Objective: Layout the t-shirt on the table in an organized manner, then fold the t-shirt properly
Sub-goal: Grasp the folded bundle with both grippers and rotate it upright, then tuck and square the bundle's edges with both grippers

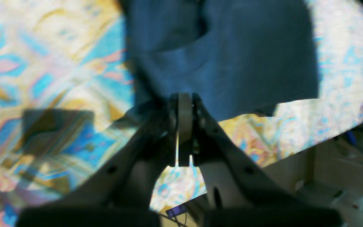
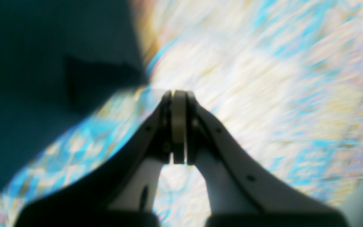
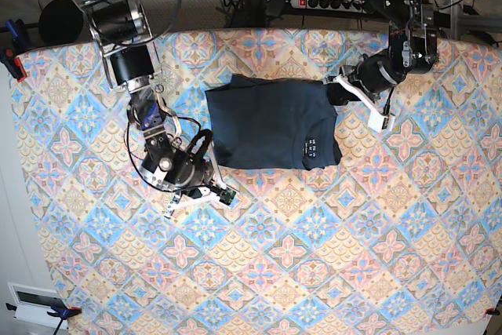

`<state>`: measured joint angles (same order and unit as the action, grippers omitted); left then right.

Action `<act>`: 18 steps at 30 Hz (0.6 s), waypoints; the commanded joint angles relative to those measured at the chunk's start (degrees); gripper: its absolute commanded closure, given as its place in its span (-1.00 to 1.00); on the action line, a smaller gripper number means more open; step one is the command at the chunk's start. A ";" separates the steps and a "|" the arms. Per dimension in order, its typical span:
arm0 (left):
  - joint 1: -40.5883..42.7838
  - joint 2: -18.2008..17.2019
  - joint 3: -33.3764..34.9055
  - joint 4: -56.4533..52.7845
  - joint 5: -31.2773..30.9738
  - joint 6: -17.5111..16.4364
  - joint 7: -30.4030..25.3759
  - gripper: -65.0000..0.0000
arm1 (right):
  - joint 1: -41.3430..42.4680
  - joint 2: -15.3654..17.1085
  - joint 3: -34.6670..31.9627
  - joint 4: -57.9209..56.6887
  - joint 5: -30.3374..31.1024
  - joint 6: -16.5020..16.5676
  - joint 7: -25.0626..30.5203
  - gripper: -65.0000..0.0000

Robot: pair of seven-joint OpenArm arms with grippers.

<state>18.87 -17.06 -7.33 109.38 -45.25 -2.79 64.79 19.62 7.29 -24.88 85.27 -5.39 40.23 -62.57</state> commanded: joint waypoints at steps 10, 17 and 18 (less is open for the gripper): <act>-2.30 -0.39 -0.18 -5.69 0.02 -0.25 -0.84 1.00 | 5.39 -8.48 0.05 -13.67 0.24 -0.23 6.79 1.00; -5.55 -0.39 -0.18 -11.05 8.11 -0.25 -1.19 1.00 | 7.42 -9.44 -0.13 -21.41 0.16 -0.23 7.66 1.00; -6.26 -0.39 -0.10 -11.14 8.99 -0.25 -1.19 1.00 | 7.33 -9.44 -0.13 -21.32 0.16 -0.23 7.66 1.00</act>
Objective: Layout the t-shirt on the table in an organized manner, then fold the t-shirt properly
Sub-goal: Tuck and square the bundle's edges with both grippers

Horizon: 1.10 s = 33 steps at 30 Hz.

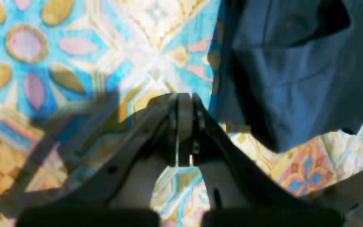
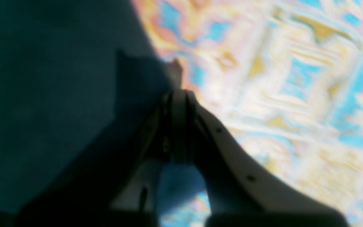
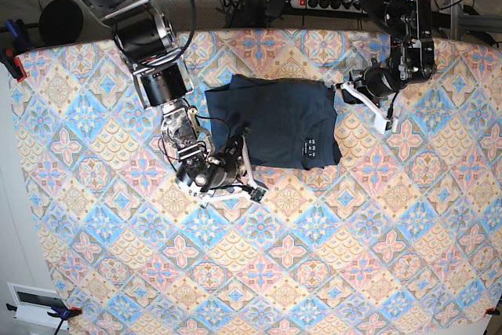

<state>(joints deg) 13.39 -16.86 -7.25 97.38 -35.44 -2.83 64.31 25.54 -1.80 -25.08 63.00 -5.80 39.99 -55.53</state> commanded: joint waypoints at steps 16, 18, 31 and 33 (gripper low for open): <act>-16.51 -0.59 12.65 -16.02 3.31 -0.03 -7.48 1.00 | -17.67 11.08 0.07 29.70 0.66 0.01 -10.01 1.00; -17.56 -0.41 14.59 -16.99 3.31 0.06 -8.71 1.00 | -20.13 11.87 0.16 32.51 0.66 0.01 -10.01 1.00; -9.56 0.64 0.26 -1.87 2.78 -0.03 -9.06 1.00 | -19.17 11.69 8.25 34.71 0.75 0.01 -9.75 1.00; -5.96 -0.06 -0.89 2.62 2.78 -0.11 -9.06 1.00 | -16.62 11.69 8.25 32.34 0.75 0.01 -9.66 1.00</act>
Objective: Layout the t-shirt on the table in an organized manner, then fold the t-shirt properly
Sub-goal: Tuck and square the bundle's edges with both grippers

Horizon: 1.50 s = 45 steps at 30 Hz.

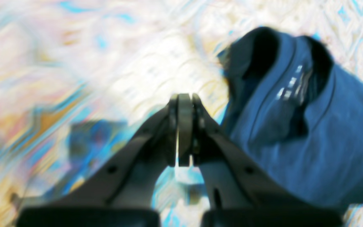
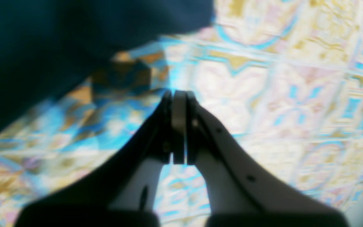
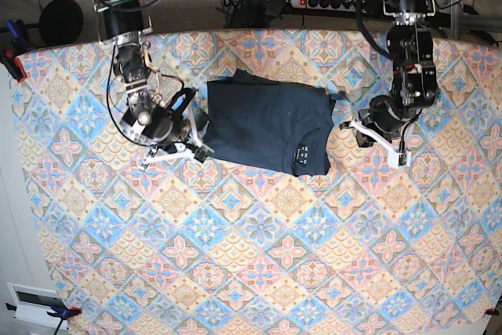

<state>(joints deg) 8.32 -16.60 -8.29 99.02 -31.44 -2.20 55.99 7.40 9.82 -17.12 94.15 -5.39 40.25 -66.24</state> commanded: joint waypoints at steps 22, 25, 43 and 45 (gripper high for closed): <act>7.20 0.64 10.36 1.15 -6.84 -0.48 -0.82 1.00 | 17.17 -8.99 -7.09 -29.84 0.16 -0.25 10.46 1.00; 5.00 0.82 10.54 -3.59 -5.09 -0.48 -1.09 1.00 | 17.00 -8.90 -8.41 -29.67 0.16 -0.25 10.19 1.00; -14.34 1.88 10.62 -21.26 1.51 -0.57 -1.35 1.00 | -0.85 -4.68 -8.33 -2.50 0.24 -0.25 1.58 1.00; -16.80 2.67 10.62 -23.37 1.51 -0.57 -1.96 1.00 | -2.08 -3.54 -8.33 0.05 0.24 -0.25 1.58 1.00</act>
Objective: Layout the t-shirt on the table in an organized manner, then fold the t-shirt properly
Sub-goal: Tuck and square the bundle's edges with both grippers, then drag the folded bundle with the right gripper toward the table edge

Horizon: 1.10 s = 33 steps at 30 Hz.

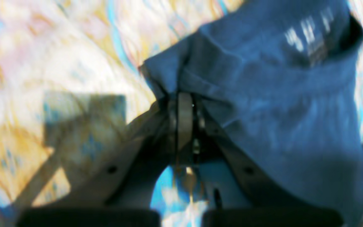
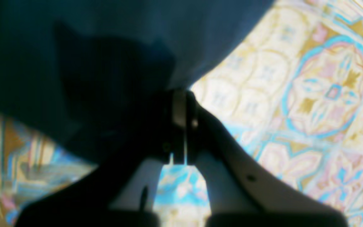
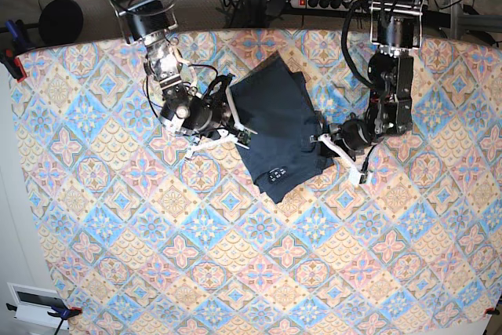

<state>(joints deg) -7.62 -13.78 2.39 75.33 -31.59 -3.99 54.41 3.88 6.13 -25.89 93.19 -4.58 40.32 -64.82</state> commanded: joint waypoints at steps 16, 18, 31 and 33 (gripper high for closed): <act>-3.86 1.78 -8.85 -1.44 -3.26 1.40 -6.11 1.00 | -2.96 0.42 2.99 14.64 -0.48 -0.32 0.51 1.00; -3.86 1.78 -11.84 -1.97 -3.53 1.40 -6.11 1.00 | -3.04 0.24 3.25 15.69 0.49 -0.32 0.51 1.00; 3.53 2.75 -29.16 6.21 -13.64 1.40 0.84 1.00 | -4.54 -8.28 2.81 13.93 5.77 -0.32 0.42 1.00; 6.52 2.57 -28.72 10.43 -13.90 1.40 0.84 1.00 | -3.40 -9.78 1.41 12.09 5.77 -0.32 0.42 1.00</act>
<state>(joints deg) -0.38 -10.55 -26.59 84.51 -44.64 -2.24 55.94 -0.84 -3.66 -24.58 104.55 0.84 40.07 -65.08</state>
